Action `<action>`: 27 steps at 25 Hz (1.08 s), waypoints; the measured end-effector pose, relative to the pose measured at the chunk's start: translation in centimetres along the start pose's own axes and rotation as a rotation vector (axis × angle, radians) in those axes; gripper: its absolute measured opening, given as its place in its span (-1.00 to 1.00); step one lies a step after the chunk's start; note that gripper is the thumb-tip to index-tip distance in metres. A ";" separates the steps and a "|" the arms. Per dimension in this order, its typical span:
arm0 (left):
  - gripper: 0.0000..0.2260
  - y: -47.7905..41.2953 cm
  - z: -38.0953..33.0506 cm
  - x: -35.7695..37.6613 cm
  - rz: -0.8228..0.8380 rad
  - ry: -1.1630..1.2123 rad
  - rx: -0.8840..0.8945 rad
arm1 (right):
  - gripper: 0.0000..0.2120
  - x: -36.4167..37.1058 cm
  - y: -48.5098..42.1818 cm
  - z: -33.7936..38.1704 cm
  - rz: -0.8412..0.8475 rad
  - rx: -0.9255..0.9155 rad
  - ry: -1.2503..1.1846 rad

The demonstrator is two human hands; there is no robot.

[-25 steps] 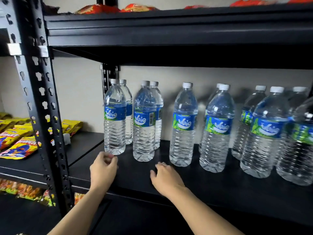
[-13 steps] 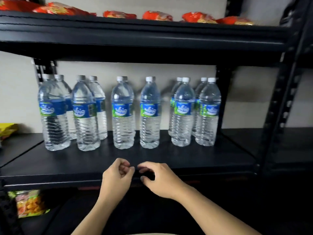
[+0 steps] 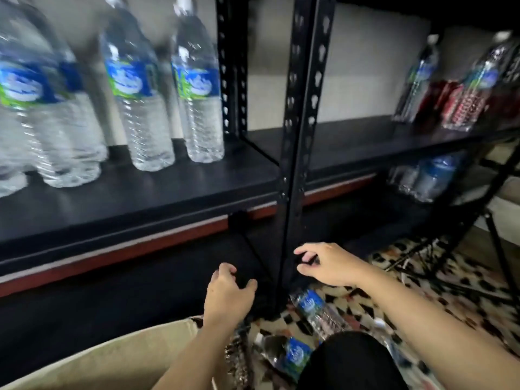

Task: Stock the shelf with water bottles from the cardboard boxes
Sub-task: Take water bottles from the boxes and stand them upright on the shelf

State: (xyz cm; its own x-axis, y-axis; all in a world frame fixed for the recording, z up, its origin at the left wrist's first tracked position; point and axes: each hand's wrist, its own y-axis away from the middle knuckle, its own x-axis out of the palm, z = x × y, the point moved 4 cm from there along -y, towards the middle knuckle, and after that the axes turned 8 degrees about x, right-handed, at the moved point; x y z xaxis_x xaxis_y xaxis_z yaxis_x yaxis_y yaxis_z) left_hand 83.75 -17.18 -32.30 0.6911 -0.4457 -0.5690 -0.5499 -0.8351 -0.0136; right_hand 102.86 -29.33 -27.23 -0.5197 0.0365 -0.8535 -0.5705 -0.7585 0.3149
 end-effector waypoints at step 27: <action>-0.22 -0.5 16.9 28.6 0.569 0.050 -0.704 | 0.11 25.2 -11.9 -23.8 0.175 0.671 0.211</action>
State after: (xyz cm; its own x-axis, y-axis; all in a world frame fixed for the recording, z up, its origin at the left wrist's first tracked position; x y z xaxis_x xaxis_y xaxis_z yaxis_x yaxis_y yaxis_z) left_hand 95.89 -24.03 -62.46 0.4311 -0.8511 -0.2996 -0.4120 -0.4811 0.7738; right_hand 111.69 -34.92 -62.36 -0.5438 -0.2268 -0.8080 -0.7929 -0.1766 0.5832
